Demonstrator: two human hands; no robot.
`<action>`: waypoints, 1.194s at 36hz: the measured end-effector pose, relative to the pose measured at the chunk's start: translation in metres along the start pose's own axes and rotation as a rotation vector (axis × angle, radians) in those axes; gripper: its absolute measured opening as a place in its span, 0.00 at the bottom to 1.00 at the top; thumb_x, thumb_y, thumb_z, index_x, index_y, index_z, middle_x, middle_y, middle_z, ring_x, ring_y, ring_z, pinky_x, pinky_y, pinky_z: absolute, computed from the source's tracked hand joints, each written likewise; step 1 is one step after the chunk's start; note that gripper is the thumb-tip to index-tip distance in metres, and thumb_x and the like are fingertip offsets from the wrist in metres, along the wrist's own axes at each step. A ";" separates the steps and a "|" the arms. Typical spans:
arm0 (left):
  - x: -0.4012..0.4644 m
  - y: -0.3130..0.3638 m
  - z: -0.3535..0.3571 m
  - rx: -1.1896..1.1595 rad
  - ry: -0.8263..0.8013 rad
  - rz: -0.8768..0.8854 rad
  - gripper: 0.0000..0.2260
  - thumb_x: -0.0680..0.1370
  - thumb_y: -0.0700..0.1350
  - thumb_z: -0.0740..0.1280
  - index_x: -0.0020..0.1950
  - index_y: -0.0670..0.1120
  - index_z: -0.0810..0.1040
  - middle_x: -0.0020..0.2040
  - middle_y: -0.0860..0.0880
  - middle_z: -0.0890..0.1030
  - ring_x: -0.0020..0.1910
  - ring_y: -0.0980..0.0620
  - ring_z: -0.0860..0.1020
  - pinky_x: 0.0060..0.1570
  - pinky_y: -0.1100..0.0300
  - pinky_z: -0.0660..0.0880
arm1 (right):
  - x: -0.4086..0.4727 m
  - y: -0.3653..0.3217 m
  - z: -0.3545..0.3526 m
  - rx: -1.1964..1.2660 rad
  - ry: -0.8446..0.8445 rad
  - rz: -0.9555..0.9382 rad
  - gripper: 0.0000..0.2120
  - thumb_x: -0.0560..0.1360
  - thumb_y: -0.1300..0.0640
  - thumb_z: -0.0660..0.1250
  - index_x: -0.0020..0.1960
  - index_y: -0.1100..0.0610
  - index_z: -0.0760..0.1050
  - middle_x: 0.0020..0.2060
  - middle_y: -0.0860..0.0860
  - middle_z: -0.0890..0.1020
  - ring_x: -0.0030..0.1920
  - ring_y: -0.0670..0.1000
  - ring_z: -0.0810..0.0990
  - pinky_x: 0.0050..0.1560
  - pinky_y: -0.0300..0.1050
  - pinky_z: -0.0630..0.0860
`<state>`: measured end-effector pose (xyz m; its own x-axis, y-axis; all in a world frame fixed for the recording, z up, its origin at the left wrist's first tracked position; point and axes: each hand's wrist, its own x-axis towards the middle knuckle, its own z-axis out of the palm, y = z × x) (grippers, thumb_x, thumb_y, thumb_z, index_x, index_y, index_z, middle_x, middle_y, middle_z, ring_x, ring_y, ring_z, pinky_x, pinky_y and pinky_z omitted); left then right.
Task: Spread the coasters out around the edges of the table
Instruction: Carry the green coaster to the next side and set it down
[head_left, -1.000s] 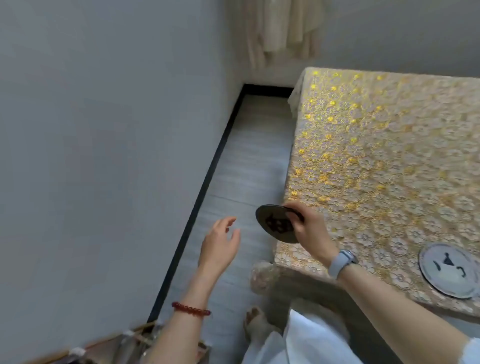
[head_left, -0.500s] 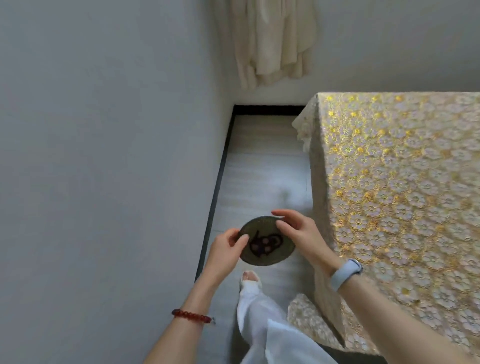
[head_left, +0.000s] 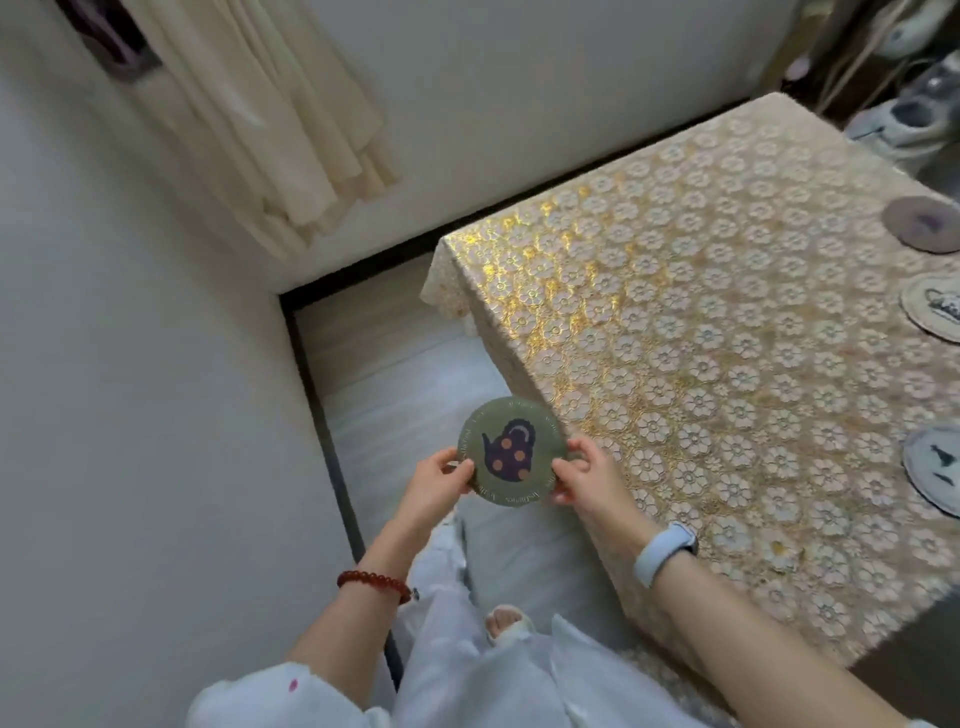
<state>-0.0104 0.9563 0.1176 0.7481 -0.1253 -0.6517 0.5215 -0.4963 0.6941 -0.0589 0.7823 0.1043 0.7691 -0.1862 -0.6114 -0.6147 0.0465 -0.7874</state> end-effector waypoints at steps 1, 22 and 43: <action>0.014 0.009 0.003 0.073 -0.046 0.005 0.13 0.79 0.43 0.59 0.63 0.43 0.72 0.56 0.43 0.79 0.48 0.50 0.76 0.43 0.62 0.72 | 0.004 -0.001 -0.006 0.020 0.058 0.009 0.08 0.77 0.63 0.58 0.54 0.56 0.69 0.43 0.53 0.81 0.41 0.52 0.81 0.35 0.40 0.77; 0.202 0.131 0.071 1.132 -0.540 0.619 0.22 0.77 0.47 0.61 0.70 0.48 0.62 0.70 0.42 0.64 0.68 0.43 0.65 0.69 0.45 0.64 | 0.092 -0.013 -0.041 0.203 0.793 0.331 0.17 0.77 0.66 0.56 0.66 0.64 0.65 0.55 0.62 0.76 0.34 0.46 0.72 0.28 0.34 0.71; 0.225 0.108 0.088 1.450 -0.608 0.833 0.37 0.73 0.59 0.63 0.74 0.53 0.45 0.77 0.45 0.41 0.74 0.40 0.38 0.71 0.35 0.40 | 0.111 0.009 -0.044 0.018 0.907 0.513 0.10 0.75 0.64 0.62 0.55 0.63 0.72 0.51 0.60 0.80 0.50 0.59 0.78 0.49 0.48 0.76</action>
<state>0.1781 0.7989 0.0192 0.1820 -0.8179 -0.5458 -0.8766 -0.3865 0.2869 0.0133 0.7189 0.0324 -0.0087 -0.8072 -0.5902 -0.8222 0.3417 -0.4552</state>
